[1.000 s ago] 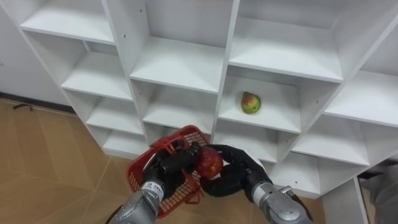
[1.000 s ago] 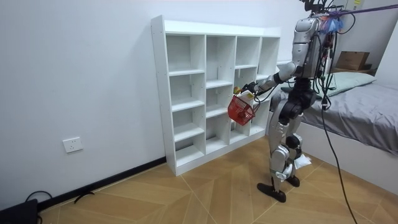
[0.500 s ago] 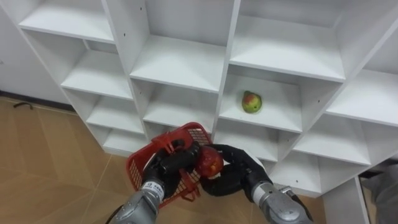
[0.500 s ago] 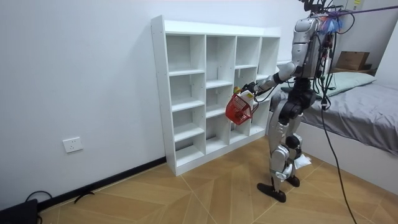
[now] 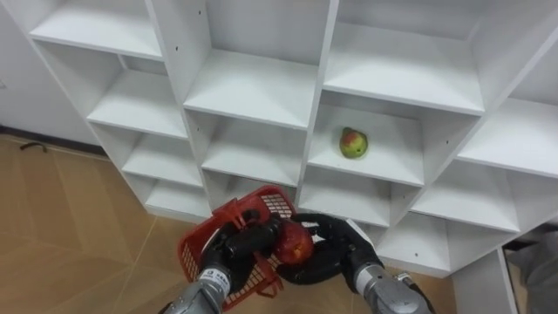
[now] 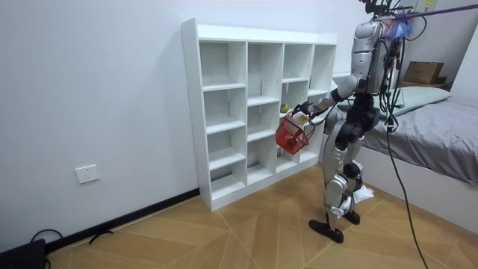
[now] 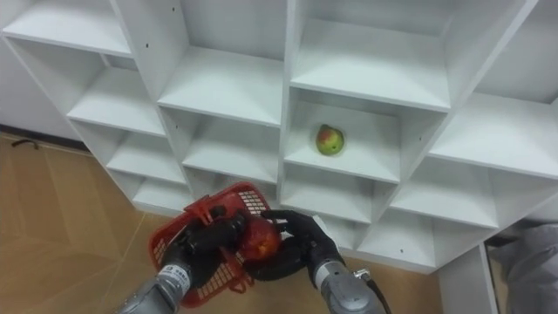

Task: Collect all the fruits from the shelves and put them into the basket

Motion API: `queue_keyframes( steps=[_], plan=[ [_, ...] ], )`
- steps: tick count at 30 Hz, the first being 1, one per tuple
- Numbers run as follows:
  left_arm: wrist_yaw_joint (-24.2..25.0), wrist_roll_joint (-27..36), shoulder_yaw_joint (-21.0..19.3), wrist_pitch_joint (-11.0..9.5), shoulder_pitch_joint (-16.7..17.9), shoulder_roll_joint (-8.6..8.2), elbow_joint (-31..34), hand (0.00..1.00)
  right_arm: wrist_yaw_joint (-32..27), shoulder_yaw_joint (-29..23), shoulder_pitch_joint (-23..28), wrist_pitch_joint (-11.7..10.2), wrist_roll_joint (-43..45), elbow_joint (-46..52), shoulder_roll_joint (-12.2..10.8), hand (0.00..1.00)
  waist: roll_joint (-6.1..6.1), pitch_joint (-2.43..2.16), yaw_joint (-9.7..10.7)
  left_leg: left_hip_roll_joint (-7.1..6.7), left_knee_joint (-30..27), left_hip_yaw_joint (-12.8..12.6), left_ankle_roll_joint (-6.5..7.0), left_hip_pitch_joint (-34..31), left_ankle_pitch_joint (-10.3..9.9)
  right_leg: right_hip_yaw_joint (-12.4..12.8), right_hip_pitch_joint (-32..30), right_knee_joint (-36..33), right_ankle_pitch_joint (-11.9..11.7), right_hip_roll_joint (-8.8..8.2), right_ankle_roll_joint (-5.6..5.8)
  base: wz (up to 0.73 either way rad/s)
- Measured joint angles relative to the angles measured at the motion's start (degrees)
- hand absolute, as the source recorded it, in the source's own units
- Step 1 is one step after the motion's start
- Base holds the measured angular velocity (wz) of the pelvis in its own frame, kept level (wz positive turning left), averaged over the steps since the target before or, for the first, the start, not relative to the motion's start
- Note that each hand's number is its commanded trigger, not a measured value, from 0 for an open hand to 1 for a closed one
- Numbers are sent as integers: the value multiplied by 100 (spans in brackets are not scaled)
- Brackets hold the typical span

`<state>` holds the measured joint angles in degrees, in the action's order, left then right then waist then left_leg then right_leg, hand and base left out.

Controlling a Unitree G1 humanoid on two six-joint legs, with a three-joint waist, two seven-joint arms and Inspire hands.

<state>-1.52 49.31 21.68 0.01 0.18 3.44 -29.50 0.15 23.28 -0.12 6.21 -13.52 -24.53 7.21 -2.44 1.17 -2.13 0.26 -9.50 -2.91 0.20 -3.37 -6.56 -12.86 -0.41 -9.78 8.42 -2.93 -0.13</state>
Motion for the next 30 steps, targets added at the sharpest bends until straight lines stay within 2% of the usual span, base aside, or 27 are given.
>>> queue_keyframes(
  steps=[11, 30],
  plan=[
    [-1, 66, 0, 1, -2, 4, -6, 100, -212, 52, -17, 0, -181, 5, -1, 0, -2, 0, 2, -7, 13, -2, 0, 2, 0, -4, 1, 8, 2, -7, 2, 0],
    [57, 75, -18, 1, -1, 2, -46, 100, -122, 42, -17, 0, -195, 4, 10, 0, -60, -4, 12, -7, 11, -3, 0, -18, 0, -3, -20, 4, 3, -5, 4, 0]
  ],
)
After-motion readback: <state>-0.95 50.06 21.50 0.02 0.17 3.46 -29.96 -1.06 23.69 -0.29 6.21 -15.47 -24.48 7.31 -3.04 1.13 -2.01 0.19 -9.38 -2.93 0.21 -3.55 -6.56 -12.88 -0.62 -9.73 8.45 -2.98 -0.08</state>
